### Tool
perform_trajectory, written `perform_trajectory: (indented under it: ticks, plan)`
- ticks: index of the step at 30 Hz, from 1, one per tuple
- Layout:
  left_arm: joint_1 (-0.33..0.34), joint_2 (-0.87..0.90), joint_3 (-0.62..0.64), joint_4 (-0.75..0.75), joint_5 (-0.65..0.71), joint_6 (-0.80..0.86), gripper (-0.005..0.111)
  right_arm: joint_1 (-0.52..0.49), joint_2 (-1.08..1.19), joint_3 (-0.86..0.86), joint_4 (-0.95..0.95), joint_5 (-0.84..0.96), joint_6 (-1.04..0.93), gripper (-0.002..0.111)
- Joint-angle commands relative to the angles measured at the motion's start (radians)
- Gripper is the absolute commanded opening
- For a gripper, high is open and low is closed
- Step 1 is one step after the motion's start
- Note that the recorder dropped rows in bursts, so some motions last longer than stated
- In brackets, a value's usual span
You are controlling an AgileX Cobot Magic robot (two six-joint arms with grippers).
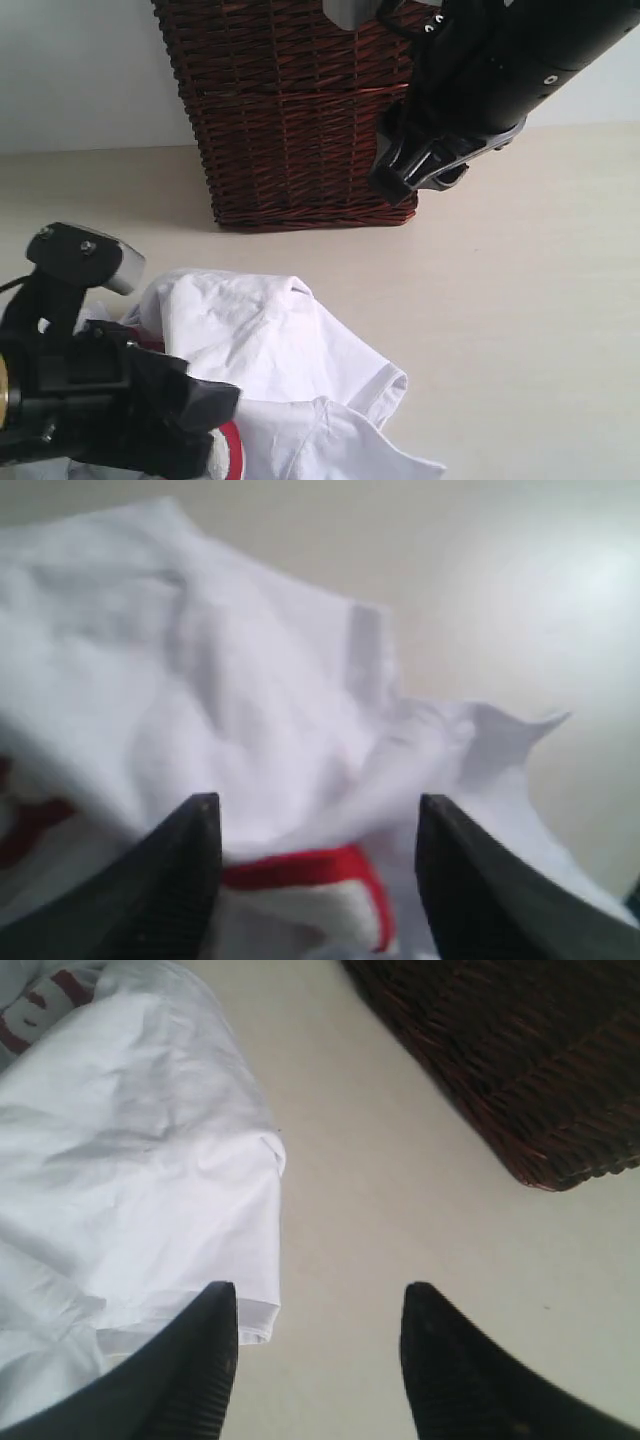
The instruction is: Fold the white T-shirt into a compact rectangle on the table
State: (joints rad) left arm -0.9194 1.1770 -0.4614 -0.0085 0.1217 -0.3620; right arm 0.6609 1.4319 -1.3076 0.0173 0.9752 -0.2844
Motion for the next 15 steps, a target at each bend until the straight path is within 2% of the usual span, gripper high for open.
perform_trajectory:
  ticks: [1, 3, 5, 8, 11, 13, 15]
  plan:
    - [0.109, -0.007, -0.004, -0.002, 0.225, 0.045, 0.056, -0.006, -0.009, 0.004, 0.011, -0.002, 0.003, 0.049]
    - [0.095, 0.009, 0.006, -0.002, 0.247, 0.072, 0.056, -0.006, -0.009, 0.004, 0.011, -0.002, 0.0, 0.049]
    - [0.079, 0.022, 0.022, -0.002, 0.202, 0.077, 0.056, -0.006, -0.009, 0.004, 0.011, -0.002, 0.0, 0.049]
    - [0.074, 0.033, 0.039, 0.002, 0.088, 0.073, 0.056, -0.006, -0.009, 0.004, 0.011, 0.003, 0.0, 0.049]
    - [0.104, 0.059, 0.039, -0.006, -0.01, 0.064, 0.056, -0.006, -0.009, 0.004, 0.031, 0.013, 0.0, 0.049]
    - [0.101, 0.089, 0.039, -0.006, 0.005, 0.064, 0.056, -0.006, -0.009, 0.004, 0.058, 0.015, -0.008, 0.049]
    - [0.081, 0.12, 0.039, -0.006, 0.094, 0.085, 0.056, -0.006, -0.009, 0.004, 0.058, 0.015, -0.008, 0.049]
